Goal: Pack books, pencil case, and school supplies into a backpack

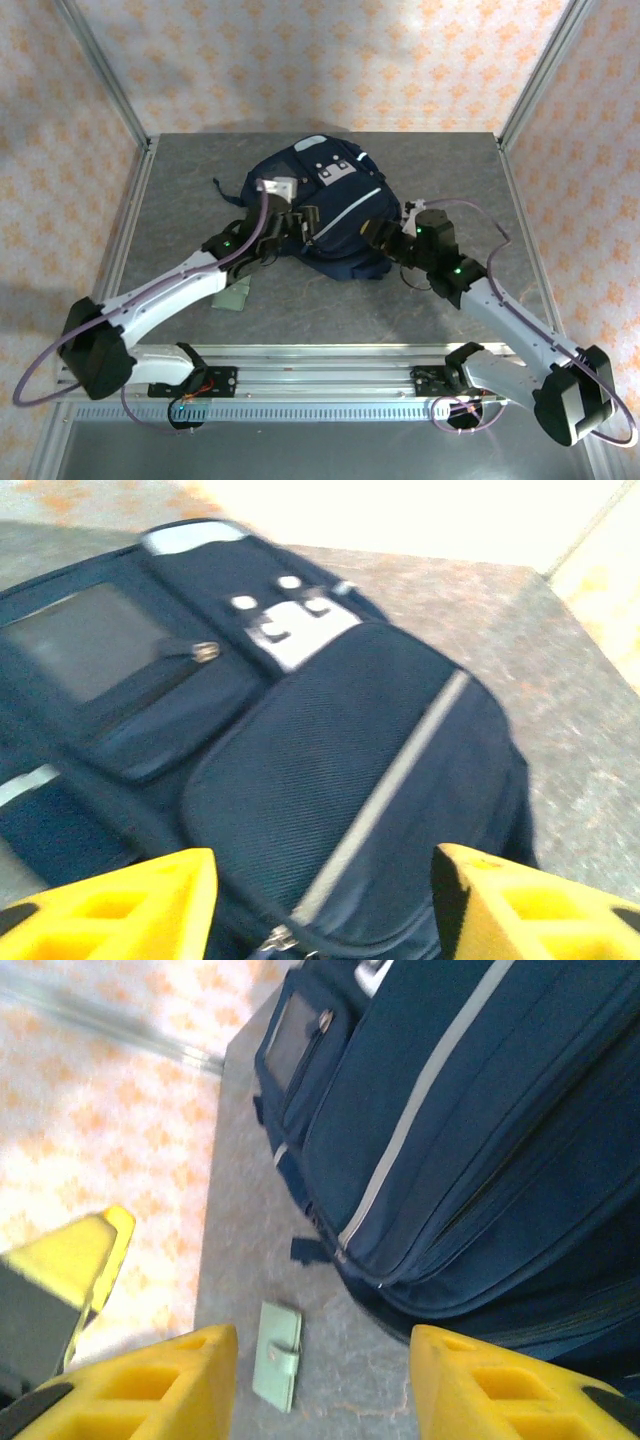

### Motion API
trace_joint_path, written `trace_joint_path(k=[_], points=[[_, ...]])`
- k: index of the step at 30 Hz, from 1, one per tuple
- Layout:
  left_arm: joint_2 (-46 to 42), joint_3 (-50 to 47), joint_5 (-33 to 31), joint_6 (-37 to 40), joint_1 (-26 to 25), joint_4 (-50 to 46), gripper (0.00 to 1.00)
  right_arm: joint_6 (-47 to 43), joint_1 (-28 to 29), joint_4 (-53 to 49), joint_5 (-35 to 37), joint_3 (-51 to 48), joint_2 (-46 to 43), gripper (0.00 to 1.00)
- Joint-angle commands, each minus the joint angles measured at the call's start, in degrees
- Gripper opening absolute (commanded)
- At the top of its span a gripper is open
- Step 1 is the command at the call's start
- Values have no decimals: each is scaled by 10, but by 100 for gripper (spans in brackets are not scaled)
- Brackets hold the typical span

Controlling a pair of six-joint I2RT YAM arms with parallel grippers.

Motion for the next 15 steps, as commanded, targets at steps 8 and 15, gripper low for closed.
trace_joint_path(k=[8, 15], points=[[-140, -215, -41, -191, 154, -90, 78, -92, 87, 61, -47, 36, 90, 48], [-180, -314, -27, -262, 191, -81, 81, -98, 110, 79, -53, 47, 137, 48]])
